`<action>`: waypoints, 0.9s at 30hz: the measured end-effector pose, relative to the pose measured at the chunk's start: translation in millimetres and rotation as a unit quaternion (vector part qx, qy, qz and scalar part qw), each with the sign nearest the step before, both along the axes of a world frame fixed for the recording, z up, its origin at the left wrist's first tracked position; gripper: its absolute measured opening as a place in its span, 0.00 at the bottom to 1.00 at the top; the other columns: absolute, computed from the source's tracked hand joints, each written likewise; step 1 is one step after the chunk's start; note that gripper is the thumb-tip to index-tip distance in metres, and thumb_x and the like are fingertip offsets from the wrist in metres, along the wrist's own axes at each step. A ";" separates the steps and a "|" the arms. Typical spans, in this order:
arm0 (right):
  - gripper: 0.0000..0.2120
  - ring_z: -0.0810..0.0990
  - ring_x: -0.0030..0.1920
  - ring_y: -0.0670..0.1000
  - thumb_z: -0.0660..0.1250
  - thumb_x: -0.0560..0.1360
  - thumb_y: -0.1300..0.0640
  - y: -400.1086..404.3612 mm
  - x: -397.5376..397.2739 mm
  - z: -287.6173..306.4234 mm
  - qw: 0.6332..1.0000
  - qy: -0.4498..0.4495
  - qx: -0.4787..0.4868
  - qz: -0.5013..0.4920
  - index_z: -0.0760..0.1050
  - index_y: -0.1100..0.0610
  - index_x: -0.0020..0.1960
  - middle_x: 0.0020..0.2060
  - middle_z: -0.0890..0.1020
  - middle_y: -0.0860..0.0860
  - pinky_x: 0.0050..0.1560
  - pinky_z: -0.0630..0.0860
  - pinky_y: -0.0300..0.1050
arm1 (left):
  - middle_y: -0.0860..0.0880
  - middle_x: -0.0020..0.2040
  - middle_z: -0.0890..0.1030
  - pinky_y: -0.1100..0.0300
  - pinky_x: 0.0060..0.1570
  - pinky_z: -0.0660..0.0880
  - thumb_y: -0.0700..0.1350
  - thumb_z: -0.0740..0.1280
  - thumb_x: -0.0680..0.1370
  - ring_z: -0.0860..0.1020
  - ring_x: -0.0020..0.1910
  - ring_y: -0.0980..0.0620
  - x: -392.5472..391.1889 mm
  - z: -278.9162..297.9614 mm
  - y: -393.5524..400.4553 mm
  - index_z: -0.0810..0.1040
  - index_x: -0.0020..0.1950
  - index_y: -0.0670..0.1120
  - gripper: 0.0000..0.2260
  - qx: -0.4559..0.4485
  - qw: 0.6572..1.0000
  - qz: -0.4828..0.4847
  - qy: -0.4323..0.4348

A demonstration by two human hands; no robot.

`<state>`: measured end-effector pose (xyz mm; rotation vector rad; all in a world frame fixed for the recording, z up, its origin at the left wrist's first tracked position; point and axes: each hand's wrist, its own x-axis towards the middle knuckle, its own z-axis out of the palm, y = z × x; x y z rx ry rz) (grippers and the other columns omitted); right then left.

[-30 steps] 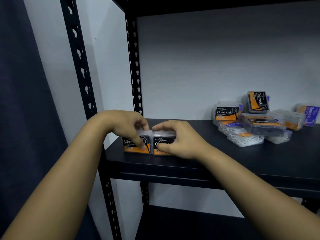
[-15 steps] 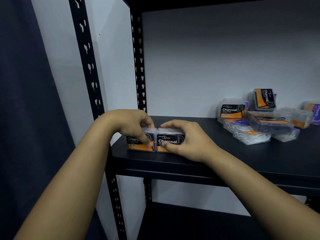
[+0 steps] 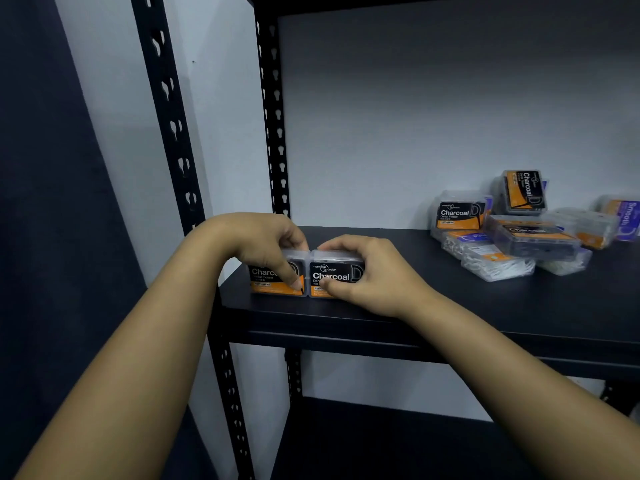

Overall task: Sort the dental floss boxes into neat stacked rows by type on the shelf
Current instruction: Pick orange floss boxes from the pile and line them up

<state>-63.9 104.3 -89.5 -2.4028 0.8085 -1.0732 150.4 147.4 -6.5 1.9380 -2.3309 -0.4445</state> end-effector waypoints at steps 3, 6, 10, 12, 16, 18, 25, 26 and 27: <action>0.20 0.84 0.49 0.39 0.78 0.69 0.53 0.5 0.8 -0.5 1.000 -0.001 0.001 0.002 0.82 0.49 0.60 0.49 0.86 0.42 0.54 0.81 0.40 | 0.58 0.45 0.86 0.57 0.52 0.79 0.52 0.81 0.68 0.84 0.47 0.55 -1.6 0.1 -0.5 0.83 0.52 0.55 0.16 -0.007 1.000 -0.009 0.019; 0.22 0.83 0.48 0.40 0.79 0.68 0.52 0.7 0.2 -0.2 1.000 -0.002 -0.001 0.005 0.80 0.47 0.61 0.49 0.85 0.41 0.52 0.80 0.38 | 0.56 0.45 0.86 0.57 0.52 0.77 0.53 0.81 0.67 0.83 0.47 0.54 -2.8 1.4 -0.5 0.83 0.52 0.55 0.16 -0.030 0.999 -0.015 0.036; 0.25 0.82 0.43 0.43 0.79 0.68 0.52 1.5 -1.5 0.3 1.000 -0.008 -0.005 0.009 0.75 0.47 0.62 0.45 0.82 0.43 0.46 0.78 0.37 | 0.55 0.47 0.86 0.56 0.54 0.77 0.53 0.81 0.67 0.83 0.49 0.54 -4.2 1.9 -0.5 0.83 0.53 0.55 0.16 -0.031 0.999 -0.018 0.035; 0.25 0.82 0.43 0.43 0.79 0.68 0.52 0.9 -1.7 0.1 1.000 -0.008 -0.003 0.014 0.74 0.47 0.62 0.45 0.82 0.43 0.47 0.78 0.38 | 0.55 0.47 0.86 0.54 0.56 0.78 0.53 0.81 0.67 0.83 0.49 0.53 -4.4 1.8 -0.5 0.83 0.53 0.55 0.16 -0.030 0.999 -0.018 0.036; 0.27 0.83 0.45 0.42 0.78 0.69 0.50 1.4 -3.0 0.9 1.000 -0.012 0.006 0.021 0.73 0.45 0.64 0.46 0.83 0.42 0.49 0.79 0.39 | 0.52 0.48 0.85 0.50 0.57 0.77 0.53 0.82 0.66 0.82 0.50 0.50 -4.8 3.6 0.7 0.83 0.52 0.56 0.18 -0.028 0.999 -0.020 0.034; 0.26 0.82 0.49 0.41 0.77 0.70 0.46 1.9 -6.0 2.3 1.000 -0.018 0.009 0.022 0.73 0.44 0.66 0.49 0.83 0.42 0.52 0.78 0.36 | 0.54 0.46 0.85 0.50 0.57 0.78 0.53 0.83 0.65 0.82 0.48 0.51 -6.1 5.8 2.1 0.83 0.53 0.57 0.19 -0.020 0.999 -0.027 0.042; 0.20 0.83 0.49 0.46 0.72 0.76 0.40 -6.5 -42.4 24.2 0.999 -0.037 0.011 -0.020 0.77 0.46 0.64 0.49 0.84 0.45 0.52 0.78 0.41 | 0.56 0.53 0.85 0.57 0.59 0.77 0.51 0.79 0.71 0.84 0.53 0.57 -23.9 28.1 5.1 0.82 0.57 0.54 0.16 -0.099 0.981 -0.047 0.158; 0.18 0.82 0.47 0.45 0.72 0.76 0.41 -7.9 -51.0 31.1 0.999 -0.011 0.007 -0.037 0.78 0.47 0.63 0.48 0.84 0.46 0.51 0.78 0.41 | 0.55 0.52 0.85 0.55 0.58 0.78 0.51 0.79 0.71 0.84 0.51 0.56 -31.1 28.7 0.8 0.82 0.56 0.54 0.15 -0.119 0.979 -0.045 0.159; 0.17 0.82 0.45 0.45 0.72 0.76 0.42 -8.6 -60.1 39.2 0.998 0.024 0.002 -0.057 0.79 0.48 0.60 0.47 0.84 0.46 0.48 0.77 0.41 | 0.55 0.50 0.86 0.54 0.56 0.79 0.51 0.78 0.72 0.84 0.49 0.55 -39.4 28.1 -4.8 0.82 0.54 0.54 0.13 -0.135 0.980 -0.043 0.143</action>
